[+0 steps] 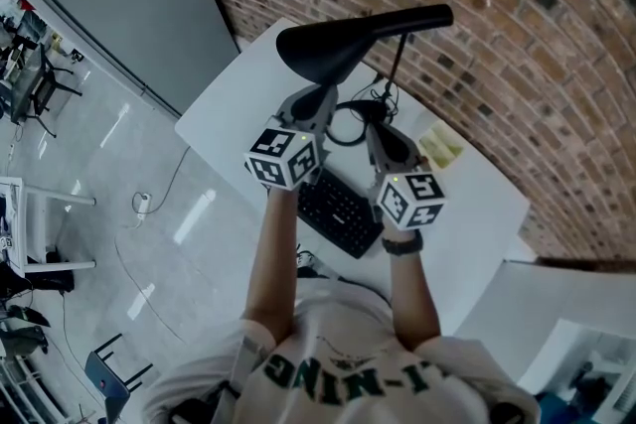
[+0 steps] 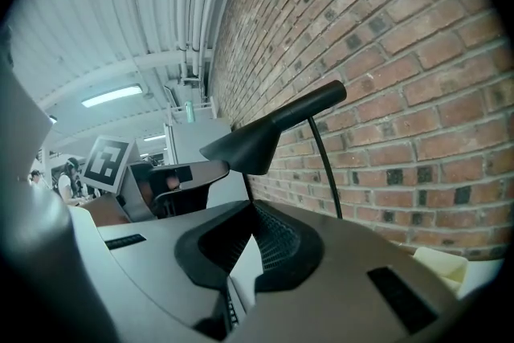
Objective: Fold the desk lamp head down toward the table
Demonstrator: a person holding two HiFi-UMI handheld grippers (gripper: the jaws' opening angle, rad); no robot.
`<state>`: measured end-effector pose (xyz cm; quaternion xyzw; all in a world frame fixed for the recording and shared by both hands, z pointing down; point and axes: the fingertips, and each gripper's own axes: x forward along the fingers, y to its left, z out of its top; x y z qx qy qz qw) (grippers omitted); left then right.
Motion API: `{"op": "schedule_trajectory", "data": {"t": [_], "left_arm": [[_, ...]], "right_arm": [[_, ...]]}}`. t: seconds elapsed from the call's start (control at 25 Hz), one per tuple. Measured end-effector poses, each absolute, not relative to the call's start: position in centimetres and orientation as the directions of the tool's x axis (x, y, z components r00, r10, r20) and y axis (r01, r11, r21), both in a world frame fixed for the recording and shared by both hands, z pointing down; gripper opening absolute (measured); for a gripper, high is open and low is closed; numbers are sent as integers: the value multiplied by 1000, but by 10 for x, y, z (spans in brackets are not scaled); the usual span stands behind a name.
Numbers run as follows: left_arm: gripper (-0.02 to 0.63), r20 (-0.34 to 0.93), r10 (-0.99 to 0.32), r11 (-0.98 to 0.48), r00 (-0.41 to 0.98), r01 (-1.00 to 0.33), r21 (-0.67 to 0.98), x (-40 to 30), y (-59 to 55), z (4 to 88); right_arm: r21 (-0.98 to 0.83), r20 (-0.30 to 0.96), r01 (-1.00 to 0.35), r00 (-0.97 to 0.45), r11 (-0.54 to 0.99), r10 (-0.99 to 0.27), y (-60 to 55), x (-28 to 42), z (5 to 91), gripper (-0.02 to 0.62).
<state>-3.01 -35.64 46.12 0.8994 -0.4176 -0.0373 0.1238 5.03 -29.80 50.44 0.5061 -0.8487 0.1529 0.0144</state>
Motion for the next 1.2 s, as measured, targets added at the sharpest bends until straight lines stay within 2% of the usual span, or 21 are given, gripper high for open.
{"op": "schedule_trajectory", "data": {"t": [1.2], "left_arm": [[5, 99, -721, -633, 686, -710, 308, -7, -361, 505]], "right_arm": [[-262, 231, -870, -478, 419, -848, -308, 61, 534, 0]]}}
